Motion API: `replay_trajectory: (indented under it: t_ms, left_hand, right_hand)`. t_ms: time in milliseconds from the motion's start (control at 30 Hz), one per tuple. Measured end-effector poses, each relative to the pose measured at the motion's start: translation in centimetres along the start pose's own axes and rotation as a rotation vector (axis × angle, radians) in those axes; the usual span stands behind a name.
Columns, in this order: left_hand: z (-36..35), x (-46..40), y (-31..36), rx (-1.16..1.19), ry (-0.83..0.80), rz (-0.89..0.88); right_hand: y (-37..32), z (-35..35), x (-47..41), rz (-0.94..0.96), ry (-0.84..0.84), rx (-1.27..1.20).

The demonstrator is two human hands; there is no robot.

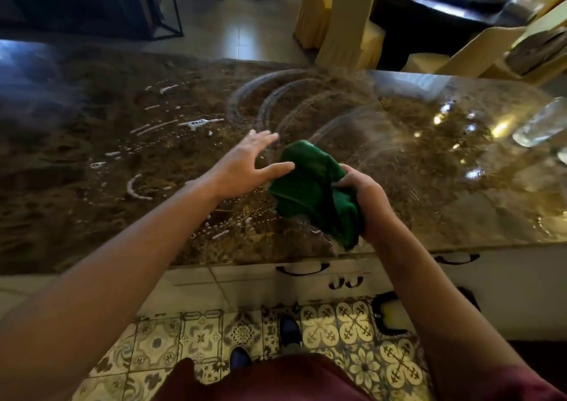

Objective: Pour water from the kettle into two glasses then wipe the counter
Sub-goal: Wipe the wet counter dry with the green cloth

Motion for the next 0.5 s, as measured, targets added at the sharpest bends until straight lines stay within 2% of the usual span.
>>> replay_trajectory:
  t_ms: [67, 100, 167, 233, 300, 400, 500]
  left_hand:
    - [0.2, 1.8, 2.2, 0.285, -0.130, -0.025]
    - [0.3, 2.4, 2.9, 0.345, -0.155, -0.029]
    - [0.4, 3.1, 3.7, 0.388, -0.112, -0.040]
    - [0.7, 3.5, 3.8, 0.422, -0.023, -0.056]
    - [1.0, 3.7, 3.9, 0.367, 0.030, -0.078]
    - [0.9, 3.8, 4.0, 0.302, 0.035, -0.102]
    - [0.4, 3.6, 4.2, 0.252, 0.050, -0.121]
  right_hand:
    - [-0.5, -1.9, 0.5, -0.051, -0.182, -0.234]
    - [-0.8, -2.8, 0.7, -0.052, -0.248, -0.278]
    - [-1.0, -3.9, 1.2, -0.025, -0.304, -0.317]
    - [-0.5, -4.3, 1.9, -0.010, -0.284, -0.306]
    - [0.1, -4.1, 2.7, -0.008, -0.308, -0.246]
    - [1.0, -3.6, 3.7, 0.016, -0.378, 0.016]
    - [1.5, -2.0, 4.0, -0.003, -0.232, 0.228]
Point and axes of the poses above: each hand's wrist, its own x-axis away from the middle knuckle, its own z-axis out of the back of the hand, y = z × x, the point moved 3 cm from there along -x, towards the middle knuckle, and after that the axes turned 3 degrees about -y, right-handed, at the moved point
